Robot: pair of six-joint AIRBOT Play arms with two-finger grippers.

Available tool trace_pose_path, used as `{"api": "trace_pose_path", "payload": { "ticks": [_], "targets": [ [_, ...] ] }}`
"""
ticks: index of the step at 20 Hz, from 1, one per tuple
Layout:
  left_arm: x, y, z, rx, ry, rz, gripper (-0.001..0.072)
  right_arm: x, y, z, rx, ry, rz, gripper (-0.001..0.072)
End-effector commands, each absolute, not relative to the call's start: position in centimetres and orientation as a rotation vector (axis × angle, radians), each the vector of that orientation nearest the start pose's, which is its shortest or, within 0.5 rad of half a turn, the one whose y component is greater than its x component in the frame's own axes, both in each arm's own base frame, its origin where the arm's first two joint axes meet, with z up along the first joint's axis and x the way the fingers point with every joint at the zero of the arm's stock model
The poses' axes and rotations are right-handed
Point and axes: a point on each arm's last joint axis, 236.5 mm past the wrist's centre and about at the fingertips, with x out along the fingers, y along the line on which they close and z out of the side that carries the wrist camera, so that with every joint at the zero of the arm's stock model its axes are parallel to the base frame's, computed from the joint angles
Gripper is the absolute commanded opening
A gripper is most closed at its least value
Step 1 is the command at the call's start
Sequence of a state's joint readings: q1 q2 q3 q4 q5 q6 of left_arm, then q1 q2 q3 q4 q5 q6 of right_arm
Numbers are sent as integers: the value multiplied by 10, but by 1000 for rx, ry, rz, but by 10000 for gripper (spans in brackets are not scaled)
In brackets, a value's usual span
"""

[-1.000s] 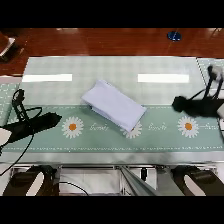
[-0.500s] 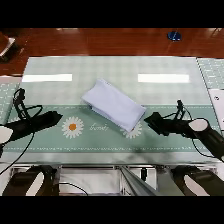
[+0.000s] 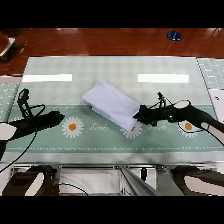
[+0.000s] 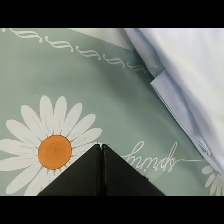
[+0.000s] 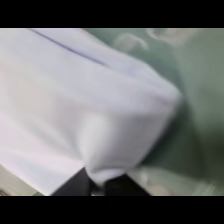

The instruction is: Fold the shirts.

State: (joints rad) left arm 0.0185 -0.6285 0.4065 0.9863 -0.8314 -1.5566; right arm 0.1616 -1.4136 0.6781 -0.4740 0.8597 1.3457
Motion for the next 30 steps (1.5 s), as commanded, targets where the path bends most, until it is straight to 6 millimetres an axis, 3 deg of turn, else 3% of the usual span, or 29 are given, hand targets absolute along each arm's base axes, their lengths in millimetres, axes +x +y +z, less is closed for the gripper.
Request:
{"api": "trace_pose_path", "payload": {
  "ticks": [1, 4, 7, 9, 11, 14, 20, 23, 27, 30],
  "targets": [
    [269, -91, -11, -584, 1005, -170, 17, 327, 254, -61, 785, 1412, 595, 16],
    [269, -91, -11, -584, 1005, -171, 17, 362, 272, 7, 706, 1302, 744, 16],
    [269, -91, -11, -584, 1005, -170, 18, 388, 275, 86, 604, 1196, 850, 16],
    [269, -91, -11, -584, 1006, -171, 18, 412, 254, 129, 544, 1126, 803, 16],
    [268, -92, -12, -584, 1011, -172, 18, 428, 220, 162, 499, 1092, 705, 16],
    [267, -92, -12, -584, 1011, -173, 18, 434, 161, 198, 469, 1082, 576, 16],
    [260, -95, -15, -583, 1046, -184, 18, 416, 47, 228, 540, 1089, 362, 16],
    [258, -96, -16, -583, 1055, -187, 18, 400, -18, 241, 585, 1036, 169, 16],
    [258, -96, -16, -582, 1054, -187, 18, 347, -84, 231, 575, 1124, -81, 16],
    [259, -96, -16, -582, 1052, -186, 18, 314, -111, 225, 608, 1124, -216, 16]
  ]
}}
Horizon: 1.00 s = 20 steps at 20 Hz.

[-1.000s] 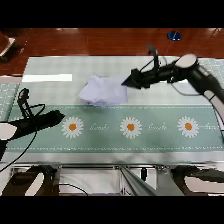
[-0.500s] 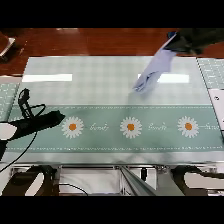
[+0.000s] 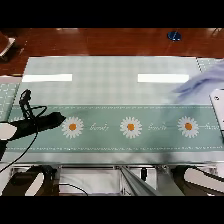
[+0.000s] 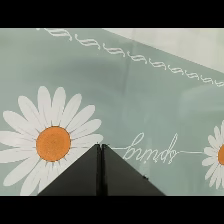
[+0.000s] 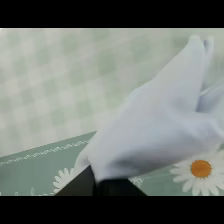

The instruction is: Fold the shirts.

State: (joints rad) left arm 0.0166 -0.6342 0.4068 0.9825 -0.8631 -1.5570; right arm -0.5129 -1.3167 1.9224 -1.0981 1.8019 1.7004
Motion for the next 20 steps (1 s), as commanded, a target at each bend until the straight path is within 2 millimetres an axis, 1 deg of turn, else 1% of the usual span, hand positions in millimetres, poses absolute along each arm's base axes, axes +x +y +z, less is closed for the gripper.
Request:
{"api": "trace_pose_path", "payload": {
  "ticks": [1, 3, 5, 8, 9, 10, 12, 13, 14, 15, 16, 17, 18, 19, 20],
  "targets": [
    [259, -96, -16, -582, 1052, -186, 18, 299, -116, 217, 635, 1140, -254, 16],
    [259, -95, -16, -582, 1051, -186, 18, 264, -131, 195, 683, 1182, -375, 16],
    [261, -95, -15, -582, 1041, -183, 18, 219, -151, 172, 738, 1220, -538, 16],
    [264, -93, -13, -583, 1026, -178, 17, 151, -178, 149, 814, 1243, -784, 16],
    [264, -93, -13, -583, 1026, -178, 18, 131, -182, 142, 836, 1254, -847, 16],
    [264, -93, -13, -582, 1026, -178, 17, 118, -180, 135, 872, 1257, -884, 16],
    [264, -93, -13, -580, 1025, -179, 18, 94, -166, 115, 902, 1302, -929, 16],
    [264, -93, -13, -580, 1026, -179, 17, 73, -160, 103, 894, 1344, -1001, 17],
    [264, -93, -13, -581, 1026, -179, 18, 48, -158, 94, 873, 1390, -1094, 34],
    [264, -93, -13, -580, 1026, -179, 18, 23, -158, 87, 851, 1414, -1218, 141],
    [264, -93, -13, -581, 1025, -179, 17, 11, -156, 80, 842, 1428, -1271, 276],
    [266, -92, -13, -580, 1018, -177, 18, 12, -153, 72, 837, 1449, -1241, 377],
    [269, -91, -11, -581, 1004, -172, 18, 20, -154, 68, 834, 1454, -1190, 408],
    [274, -89, -8, -582, 977, -164, 18, 29, -157, 68, 828, 1452, -1138, 407],
    [281, -86, -4, -582, 946, -154, 18, 40, -164, 72, 831, 1428, -1114, 407]
  ]
}}
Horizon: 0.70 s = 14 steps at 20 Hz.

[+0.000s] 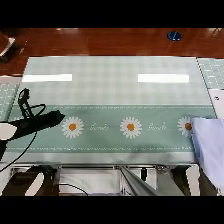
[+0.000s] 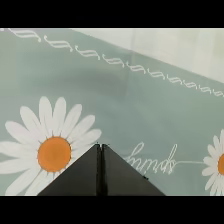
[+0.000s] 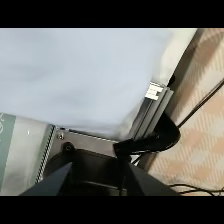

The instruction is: Fold the shirts.

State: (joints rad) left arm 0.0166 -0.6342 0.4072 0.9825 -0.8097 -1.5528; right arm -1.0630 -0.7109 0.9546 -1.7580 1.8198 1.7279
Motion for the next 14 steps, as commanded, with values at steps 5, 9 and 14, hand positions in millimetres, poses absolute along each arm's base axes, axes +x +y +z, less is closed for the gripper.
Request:
{"api": "trace_pose_path", "payload": {
  "ticks": [5, 9, 14],
  "targets": [
    [341, -77, 98, -493, 682, -206, 17, 204, -184, 150, 922, 983, -631, 16],
    [400, -106, 206, -465, 525, -321, 17, 356, -93, 191, 684, 846, -85, 16],
    [407, -190, 154, -232, 700, -488, 17, 404, 62, 101, 80, 1037, 160, 16]
  ]
}}
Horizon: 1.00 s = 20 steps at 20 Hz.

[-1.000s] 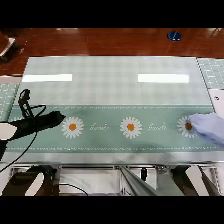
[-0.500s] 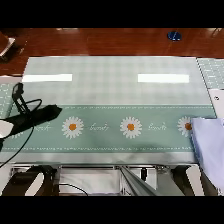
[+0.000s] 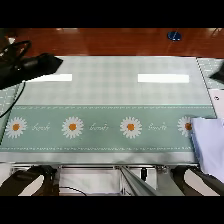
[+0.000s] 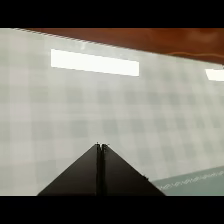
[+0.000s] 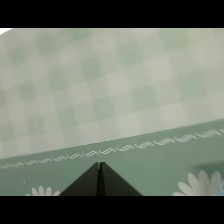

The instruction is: Fold the shirts.

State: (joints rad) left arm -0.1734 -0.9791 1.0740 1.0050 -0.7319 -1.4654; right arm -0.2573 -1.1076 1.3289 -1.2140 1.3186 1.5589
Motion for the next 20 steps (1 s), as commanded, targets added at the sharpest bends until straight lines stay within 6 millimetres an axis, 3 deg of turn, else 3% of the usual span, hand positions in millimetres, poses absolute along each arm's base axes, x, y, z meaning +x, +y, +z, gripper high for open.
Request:
{"api": "trace_pose_path", "payload": {
  "ticks": [1, 3, 5, 10, 20],
  "targets": [
    [410, -191, 127, -162, 751, -477, 17, 407, 66, 73, 17, 1068, 121, 16],
    [414, -185, 76, -115, 872, -439, 17, 399, 60, 17, 40, 1210, 25, 16],
    [412, -182, 49, -114, 954, -429, 17, 392, 58, -7, 36, 1297, 8, 16],
    [414, -183, 46, -117, 957, -428, 18, 383, 56, -3, 23, 1321, 10, 16],
    [415, -183, 43, -118, 961, -426, 18, 383, 56, -2, 23, 1318, 11, 16]
  ]
}}
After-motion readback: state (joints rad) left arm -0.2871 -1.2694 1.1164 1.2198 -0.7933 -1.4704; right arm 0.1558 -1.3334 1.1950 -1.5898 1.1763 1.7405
